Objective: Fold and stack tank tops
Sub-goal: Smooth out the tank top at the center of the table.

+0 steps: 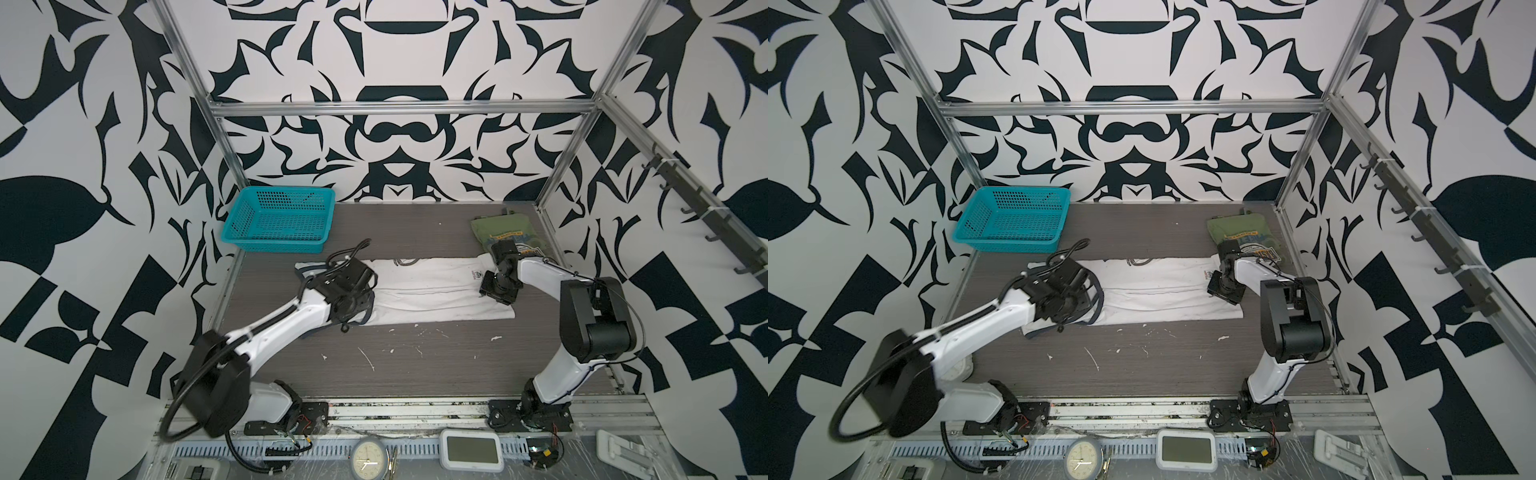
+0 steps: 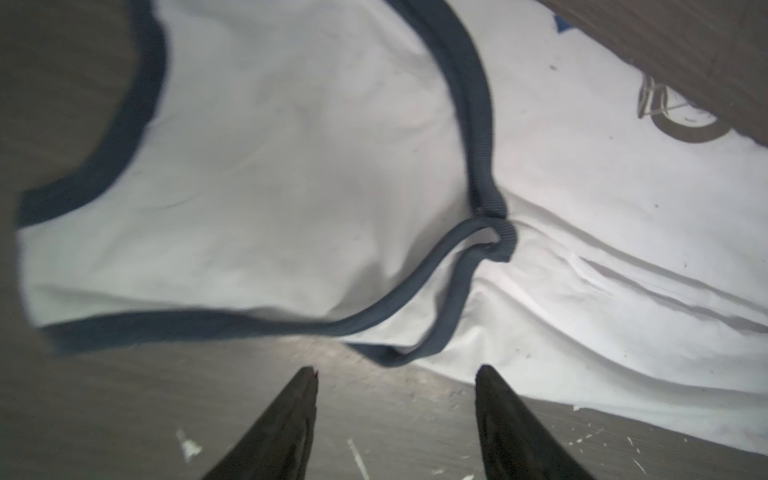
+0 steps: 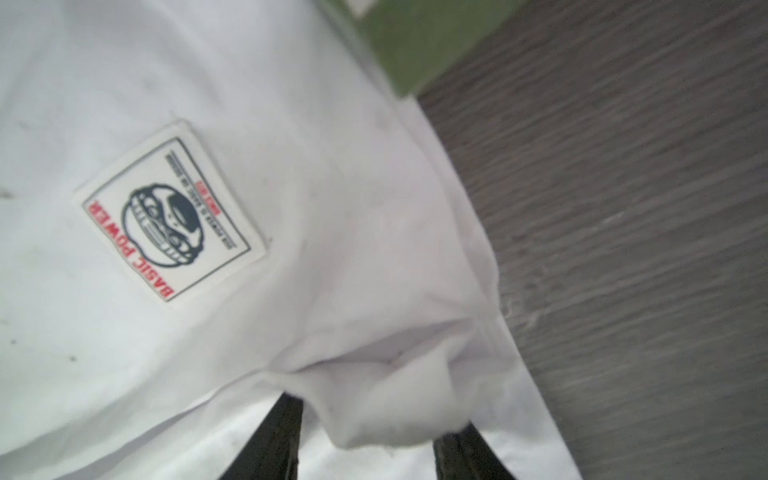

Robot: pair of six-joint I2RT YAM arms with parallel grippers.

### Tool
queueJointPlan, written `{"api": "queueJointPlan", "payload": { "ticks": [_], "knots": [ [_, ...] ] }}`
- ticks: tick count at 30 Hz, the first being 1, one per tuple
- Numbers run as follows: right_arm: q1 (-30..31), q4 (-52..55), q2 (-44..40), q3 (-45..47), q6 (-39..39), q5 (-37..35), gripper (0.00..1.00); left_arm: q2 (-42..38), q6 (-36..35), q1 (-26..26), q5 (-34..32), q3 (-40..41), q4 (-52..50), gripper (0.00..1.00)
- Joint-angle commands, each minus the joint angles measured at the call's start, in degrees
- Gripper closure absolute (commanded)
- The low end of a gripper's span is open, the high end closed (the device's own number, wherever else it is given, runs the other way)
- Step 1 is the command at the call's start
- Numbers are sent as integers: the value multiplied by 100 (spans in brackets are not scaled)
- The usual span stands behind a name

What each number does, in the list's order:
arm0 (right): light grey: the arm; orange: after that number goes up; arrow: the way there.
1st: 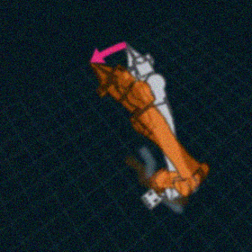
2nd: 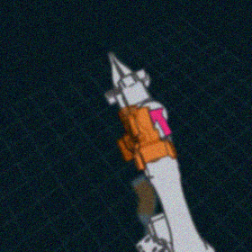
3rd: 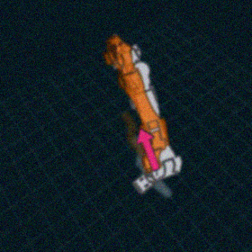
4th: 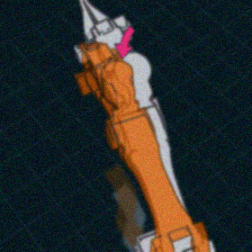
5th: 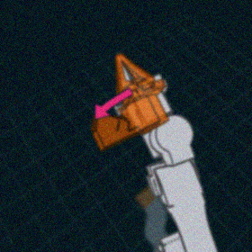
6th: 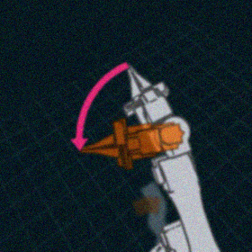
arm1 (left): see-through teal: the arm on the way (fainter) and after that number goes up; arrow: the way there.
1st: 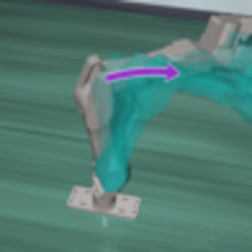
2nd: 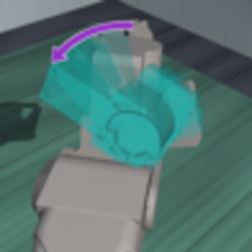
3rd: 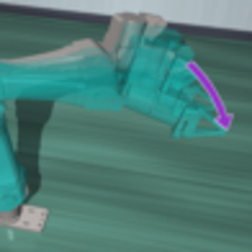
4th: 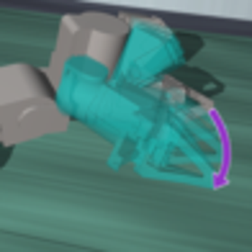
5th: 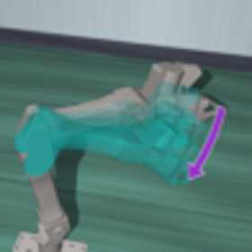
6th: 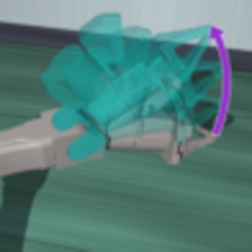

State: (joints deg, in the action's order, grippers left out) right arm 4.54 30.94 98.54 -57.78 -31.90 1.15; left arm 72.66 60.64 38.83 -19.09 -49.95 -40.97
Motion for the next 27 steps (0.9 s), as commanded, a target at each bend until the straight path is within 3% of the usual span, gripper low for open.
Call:
{"api": "queueJointPlan", "payload": {
  "ticks": [1, 7, 10, 14, 21, 27],
  "knots": [
    [17, 32, -130, 82, 35, 108, 48, -735, 1192, -145, -705, 713, -1127, 37],
    [12, -13, -165, 117, 38, 208, 48, -1608, 1565, -1333, -382, 1630, -684, 37],
    [13, -18, -224, 135, 55, 235, 48, -1520, 1488, -1771, -346, 1753, -410, 38],
    [15, -31, -257, 145, 61, 280, 48, -1081, 951, -2429, 164, 1840, 292, 41],
    [12, -39, -226, 174, 61, 307, 48, -261, 729, -2577, 474, 1762, 947, 54],
    [13, -17, -225, 153, 61, 281, 47, -127, 749, -2617, 593, 1755, 995, 67]
  ]
}}
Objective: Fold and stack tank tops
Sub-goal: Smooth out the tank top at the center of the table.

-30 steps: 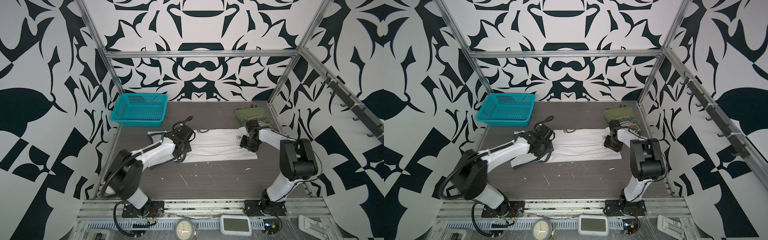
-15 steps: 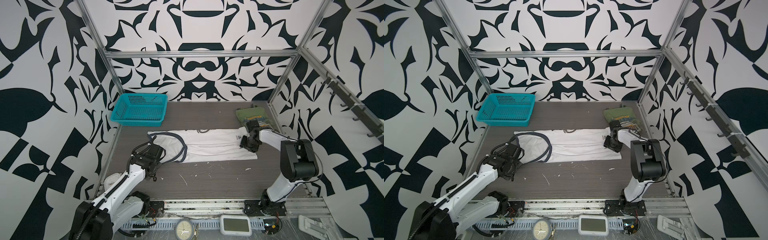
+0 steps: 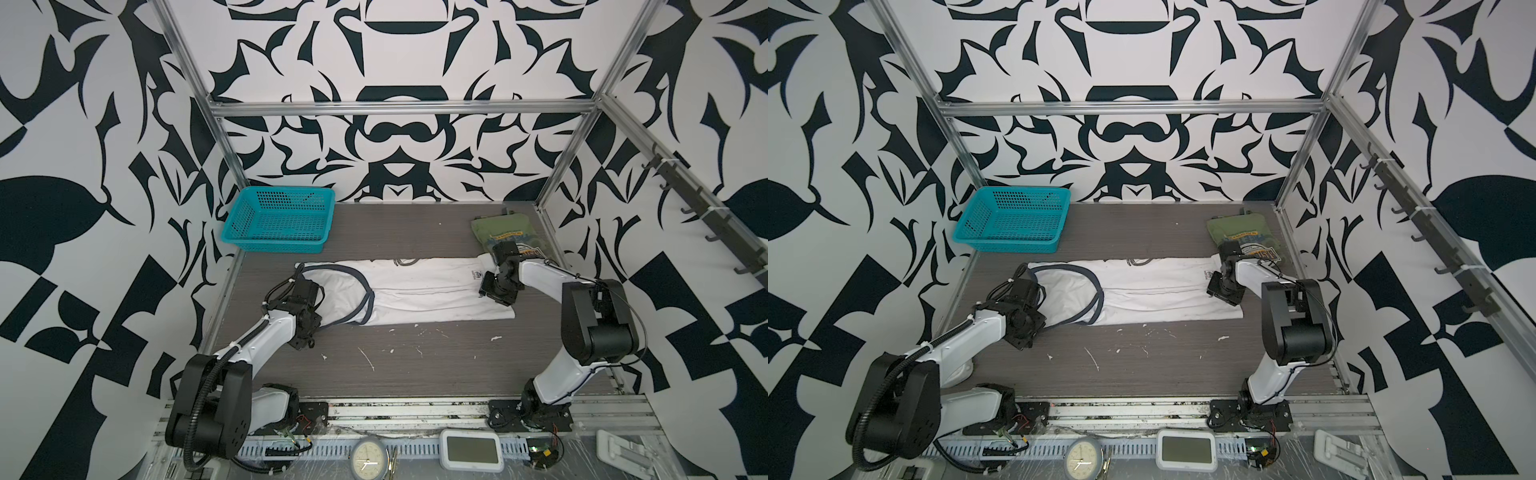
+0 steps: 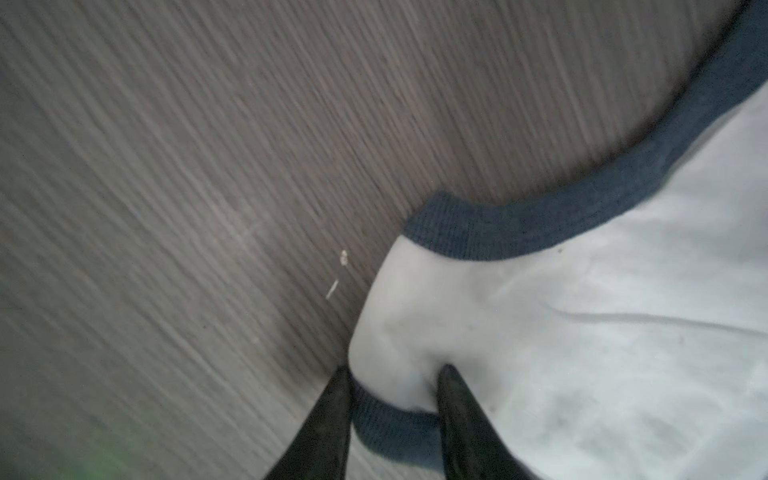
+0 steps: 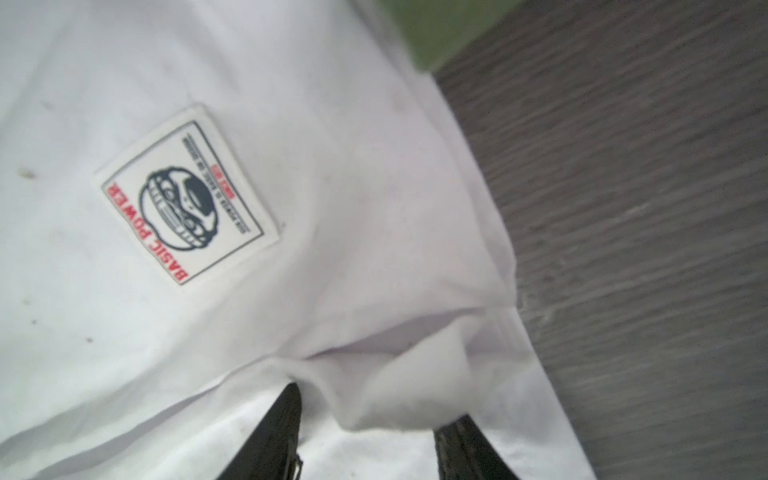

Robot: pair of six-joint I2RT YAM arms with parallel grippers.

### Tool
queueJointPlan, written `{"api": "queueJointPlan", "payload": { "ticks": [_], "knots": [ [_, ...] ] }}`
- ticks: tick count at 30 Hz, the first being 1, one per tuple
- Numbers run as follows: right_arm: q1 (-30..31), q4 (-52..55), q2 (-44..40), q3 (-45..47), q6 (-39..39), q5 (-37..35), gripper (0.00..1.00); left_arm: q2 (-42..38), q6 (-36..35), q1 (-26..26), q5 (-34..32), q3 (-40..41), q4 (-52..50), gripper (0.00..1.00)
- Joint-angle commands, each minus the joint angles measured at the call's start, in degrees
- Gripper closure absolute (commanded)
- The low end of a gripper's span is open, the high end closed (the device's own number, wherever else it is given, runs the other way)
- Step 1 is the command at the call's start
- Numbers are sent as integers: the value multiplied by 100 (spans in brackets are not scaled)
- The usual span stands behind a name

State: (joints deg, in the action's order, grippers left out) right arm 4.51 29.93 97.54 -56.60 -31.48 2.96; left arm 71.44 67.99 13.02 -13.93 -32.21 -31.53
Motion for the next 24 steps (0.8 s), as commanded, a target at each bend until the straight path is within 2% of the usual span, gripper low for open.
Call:
{"api": "queueJointPlan", "payload": {
  "ticks": [1, 7, 11, 24],
  "knots": [
    [14, 82, -113, 35, 17, 91, 47, -22, 0, -52, 76, -30, 37, 70],
    [15, 127, -104, 13, 20, 30, 47, -51, -251, -192, -59, -366, -150, 88],
    [19, 136, -94, 0, 20, -5, 48, 80, -480, -440, 190, -588, -74, 95],
    [16, 186, -5, -79, 37, -85, 48, 1214, -998, -1291, 1163, -1126, 307, 95]
  ]
}}
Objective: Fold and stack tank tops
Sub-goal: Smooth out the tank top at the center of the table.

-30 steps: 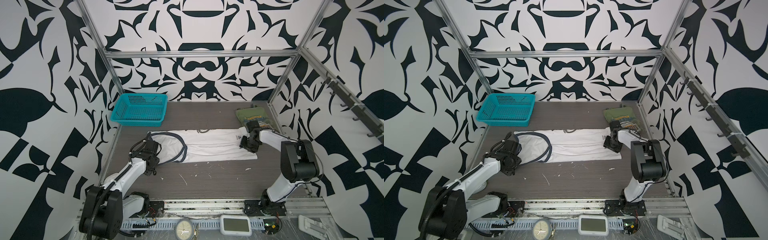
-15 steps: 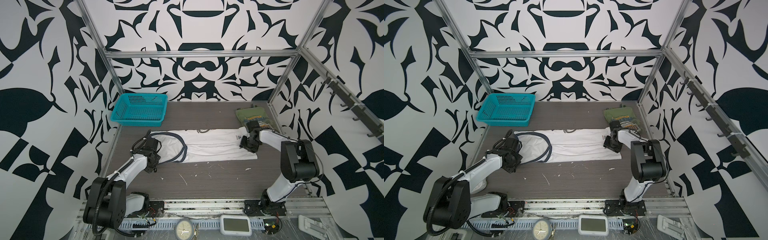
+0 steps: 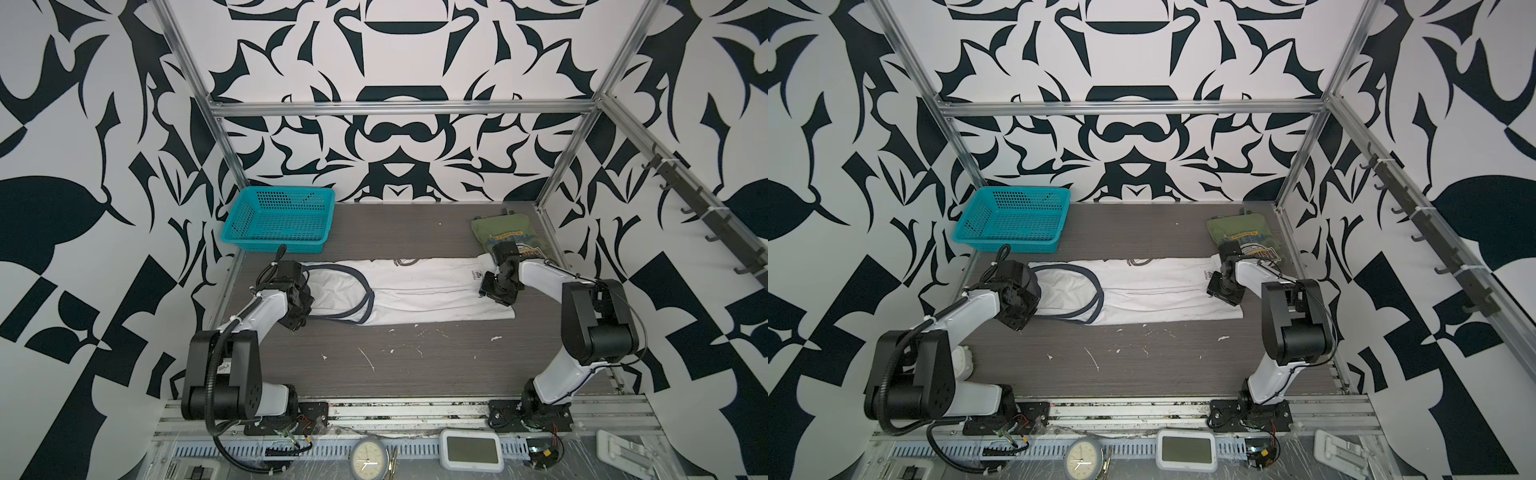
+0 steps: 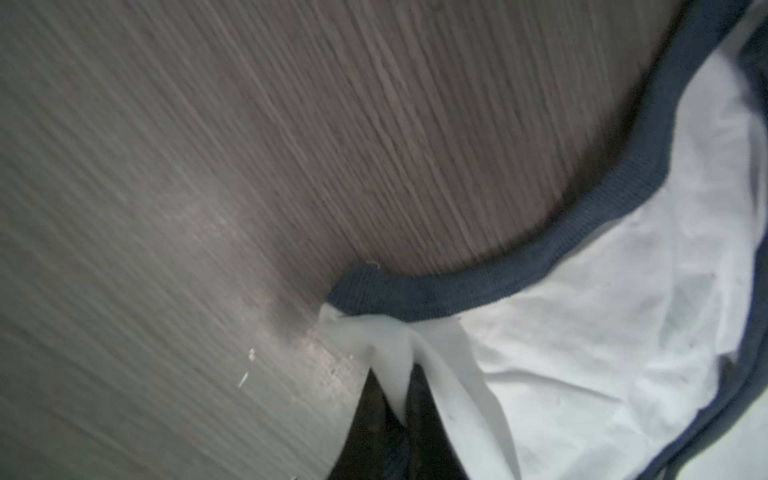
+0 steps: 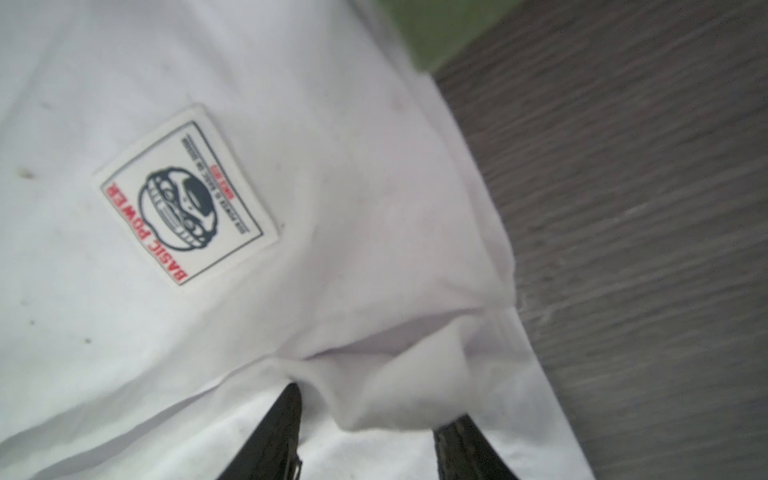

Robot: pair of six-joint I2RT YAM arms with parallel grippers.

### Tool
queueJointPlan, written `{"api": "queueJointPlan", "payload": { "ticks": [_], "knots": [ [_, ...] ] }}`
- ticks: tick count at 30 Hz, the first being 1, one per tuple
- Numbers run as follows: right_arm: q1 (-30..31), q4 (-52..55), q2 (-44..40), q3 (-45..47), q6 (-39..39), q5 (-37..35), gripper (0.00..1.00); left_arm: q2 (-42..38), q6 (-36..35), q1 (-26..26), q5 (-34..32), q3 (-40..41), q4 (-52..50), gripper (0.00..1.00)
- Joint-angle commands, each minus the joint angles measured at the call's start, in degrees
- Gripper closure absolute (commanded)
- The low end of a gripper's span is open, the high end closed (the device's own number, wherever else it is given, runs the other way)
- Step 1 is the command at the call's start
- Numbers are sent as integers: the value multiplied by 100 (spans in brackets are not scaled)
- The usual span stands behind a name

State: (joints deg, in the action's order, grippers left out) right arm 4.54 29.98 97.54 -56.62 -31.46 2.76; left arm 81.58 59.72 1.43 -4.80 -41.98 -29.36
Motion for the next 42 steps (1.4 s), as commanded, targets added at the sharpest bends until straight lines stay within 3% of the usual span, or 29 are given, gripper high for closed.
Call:
{"api": "queueJointPlan", "payload": {
  "ticks": [1, 9, 17, 26, 30, 33, 36, 39, 42],
  "knots": [
    [13, 196, -1, -85, 44, -74, 48, 287, -207, -170, 316, -189, 106, 94],
    [17, 267, -10, -121, 44, -167, 48, 253, -396, -492, 224, -384, -97, 80],
    [30, 364, -173, -196, 61, -303, 48, -281, -560, -817, 59, -237, -344, 76],
    [150, 493, -334, -338, 123, -258, 46, -806, -612, -907, -86, -111, -558, 49],
    [275, 646, -573, -457, 196, -293, 42, -1492, -653, -872, -345, -164, -858, 34],
    [499, 719, -784, -578, 253, -371, 35, -1933, -606, -562, -360, -137, -949, 29],
    [830, 752, -749, -831, 340, -364, 28, -2047, -285, 300, -591, -136, -1019, 28],
    [1125, 871, -374, -1258, 400, -365, 28, -1712, 13, 1154, -618, -128, -811, 30],
    [1233, 971, 186, -1721, 480, -270, 28, -1076, 18, 1522, -498, -233, -526, 32]
  ]
}}
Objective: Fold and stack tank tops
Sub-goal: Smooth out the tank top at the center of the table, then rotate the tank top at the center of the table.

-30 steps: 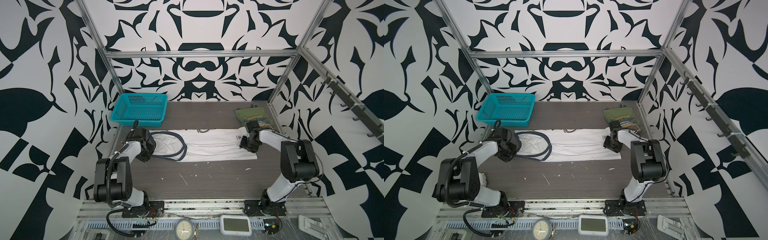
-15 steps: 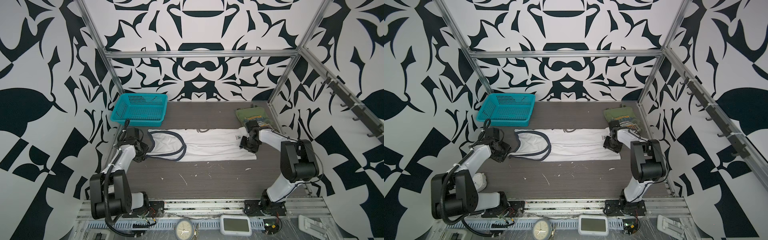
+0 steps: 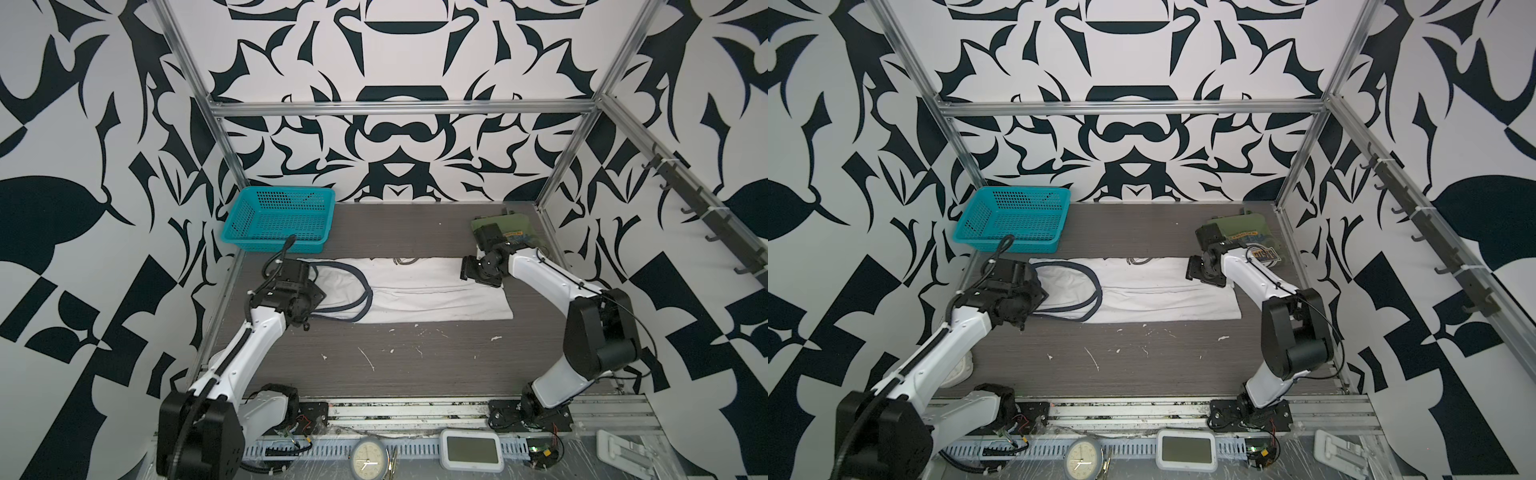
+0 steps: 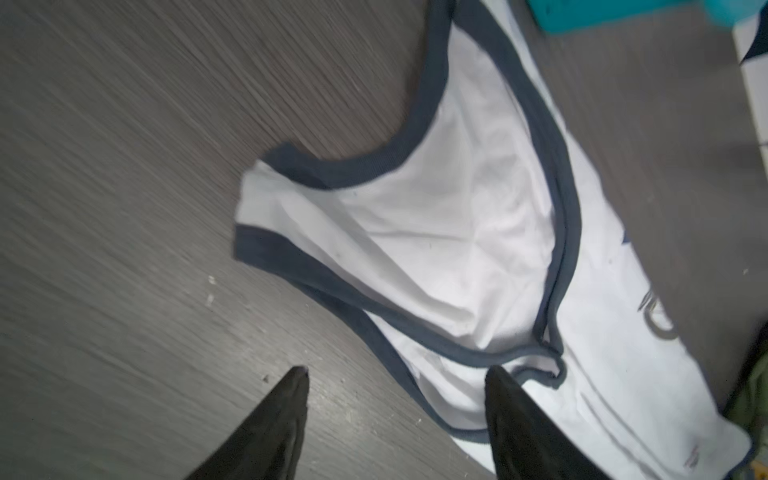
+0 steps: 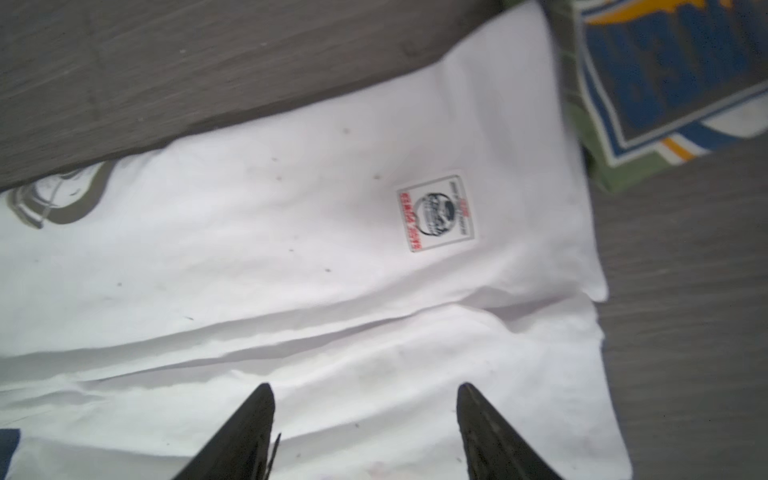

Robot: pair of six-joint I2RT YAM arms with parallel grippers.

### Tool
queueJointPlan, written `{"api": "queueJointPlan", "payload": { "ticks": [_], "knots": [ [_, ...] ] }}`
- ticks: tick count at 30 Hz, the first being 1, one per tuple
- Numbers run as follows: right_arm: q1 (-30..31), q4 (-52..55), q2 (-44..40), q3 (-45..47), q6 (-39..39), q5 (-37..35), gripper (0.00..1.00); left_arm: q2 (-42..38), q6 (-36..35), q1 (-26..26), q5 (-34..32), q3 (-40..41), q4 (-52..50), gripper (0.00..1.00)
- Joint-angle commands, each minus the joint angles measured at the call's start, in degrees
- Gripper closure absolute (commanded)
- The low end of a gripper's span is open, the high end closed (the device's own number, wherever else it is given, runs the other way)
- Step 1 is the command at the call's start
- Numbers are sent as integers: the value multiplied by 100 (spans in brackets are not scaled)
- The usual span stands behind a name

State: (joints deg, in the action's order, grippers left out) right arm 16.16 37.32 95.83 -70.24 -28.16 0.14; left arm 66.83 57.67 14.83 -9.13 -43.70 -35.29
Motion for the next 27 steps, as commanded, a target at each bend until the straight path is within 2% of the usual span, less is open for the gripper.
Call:
{"api": "queueJointPlan", "payload": {
  "ticks": [1, 6, 10, 12, 15, 20, 27],
  "knots": [
    [86, 290, 565, -535, 183, -1, 28, 571, 161, 218, 28, -76, 220, 32],
    [89, 666, 1446, -1285, 322, -123, 28, 1719, -160, 216, 124, -281, 686, 35],
    [116, 792, 1712, -1277, 284, -173, 32, 2549, -453, 224, 203, -626, 714, 39],
    [194, 829, 1752, -1141, 328, -213, 38, 2893, -597, 279, 316, -770, 707, 40],
    [407, 1067, 1804, -890, 361, -512, 38, 3249, -694, 459, 247, -956, 580, 43],
    [765, 1275, 1555, -60, 181, -620, 38, 3529, -863, 764, -70, -1393, 212, 45],
    [1278, 1228, 955, 1148, -384, -206, 38, 4242, -1282, 1121, -331, -2656, -295, 46]
  ]
}}
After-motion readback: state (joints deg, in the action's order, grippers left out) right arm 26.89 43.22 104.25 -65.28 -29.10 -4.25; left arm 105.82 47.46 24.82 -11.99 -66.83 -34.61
